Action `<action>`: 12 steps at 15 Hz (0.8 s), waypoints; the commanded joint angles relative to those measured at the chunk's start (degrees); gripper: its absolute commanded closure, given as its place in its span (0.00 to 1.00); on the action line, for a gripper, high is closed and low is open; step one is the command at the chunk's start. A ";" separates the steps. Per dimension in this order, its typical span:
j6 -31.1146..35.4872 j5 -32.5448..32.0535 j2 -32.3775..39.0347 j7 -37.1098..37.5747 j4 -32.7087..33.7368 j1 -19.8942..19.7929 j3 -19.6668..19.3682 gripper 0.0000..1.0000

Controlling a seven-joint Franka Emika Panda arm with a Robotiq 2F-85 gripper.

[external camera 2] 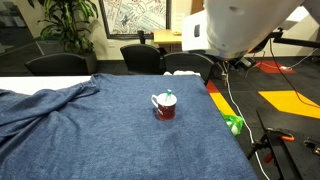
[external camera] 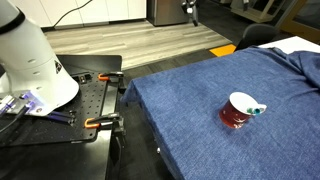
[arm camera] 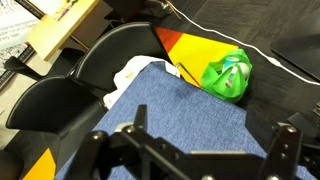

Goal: Take the pen out of the cup

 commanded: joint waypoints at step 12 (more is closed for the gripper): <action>-6.71 -18.36 11.48 -2.05 1.51 -0.25 -0.19 0.00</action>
